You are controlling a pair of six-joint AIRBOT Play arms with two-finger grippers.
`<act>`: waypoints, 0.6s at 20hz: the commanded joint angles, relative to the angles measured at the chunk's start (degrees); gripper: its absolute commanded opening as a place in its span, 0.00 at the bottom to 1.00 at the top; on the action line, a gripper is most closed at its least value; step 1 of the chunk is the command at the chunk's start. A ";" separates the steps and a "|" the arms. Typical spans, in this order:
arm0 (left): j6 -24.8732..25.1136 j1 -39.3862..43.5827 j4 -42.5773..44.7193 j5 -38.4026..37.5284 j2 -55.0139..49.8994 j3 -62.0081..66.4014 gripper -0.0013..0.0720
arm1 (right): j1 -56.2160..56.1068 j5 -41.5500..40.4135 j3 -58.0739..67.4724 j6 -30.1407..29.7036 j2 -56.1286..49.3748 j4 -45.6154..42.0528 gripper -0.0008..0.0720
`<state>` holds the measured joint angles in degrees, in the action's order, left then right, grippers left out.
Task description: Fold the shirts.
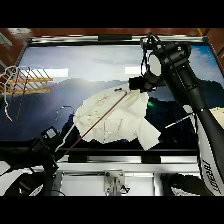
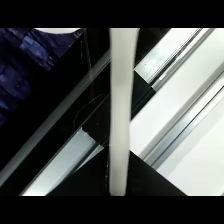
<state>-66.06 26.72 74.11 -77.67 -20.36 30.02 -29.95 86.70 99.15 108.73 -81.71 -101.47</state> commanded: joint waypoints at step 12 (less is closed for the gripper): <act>13.53 1.88 12.85 17.55 -15.30 1.38 0.10 | -0.04 0.00 2.78 -7.45 0.04 3.02 0.12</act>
<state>-56.51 28.58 83.26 -63.13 -33.69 30.50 -29.95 87.09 100.44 103.94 -81.71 -99.04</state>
